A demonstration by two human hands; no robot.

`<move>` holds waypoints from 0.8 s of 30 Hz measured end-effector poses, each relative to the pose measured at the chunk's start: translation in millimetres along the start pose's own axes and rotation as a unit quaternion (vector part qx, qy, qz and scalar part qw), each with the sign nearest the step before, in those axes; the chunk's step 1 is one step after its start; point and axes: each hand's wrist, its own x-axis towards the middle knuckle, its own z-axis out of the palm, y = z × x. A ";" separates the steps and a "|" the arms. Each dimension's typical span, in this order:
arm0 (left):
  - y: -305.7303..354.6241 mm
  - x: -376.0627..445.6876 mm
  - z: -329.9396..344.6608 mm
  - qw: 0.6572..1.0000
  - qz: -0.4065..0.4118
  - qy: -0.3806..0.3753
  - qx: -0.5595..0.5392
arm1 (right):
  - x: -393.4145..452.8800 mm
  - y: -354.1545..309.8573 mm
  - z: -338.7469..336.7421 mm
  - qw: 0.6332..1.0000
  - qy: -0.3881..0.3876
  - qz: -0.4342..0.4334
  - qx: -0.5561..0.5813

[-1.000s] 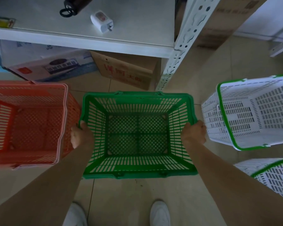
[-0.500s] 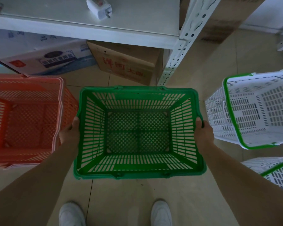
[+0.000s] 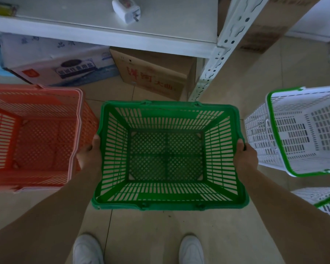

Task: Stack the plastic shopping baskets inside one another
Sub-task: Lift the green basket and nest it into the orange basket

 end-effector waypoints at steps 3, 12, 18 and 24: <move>6.0 -7.8 -2.4 1.000 0.003 -0.004 0.008 | -3.4 -2.2 -8.0 1.000 0.005 -0.006 -0.001; 39.3 -32.3 -13.7 1.000 0.011 0.001 -0.009 | -16.1 -31.2 -44.4 1.000 0.024 -0.019 0.008; 61.5 -42.8 -32.9 0.999 -0.007 0.014 -0.042 | -27.4 -61.3 -74.0 0.999 0.035 -0.028 0.016; 89.2 -60.7 -57.1 0.997 -0.002 0.022 -0.068 | -48.9 -93.0 -108.1 0.998 0.042 -0.041 0.011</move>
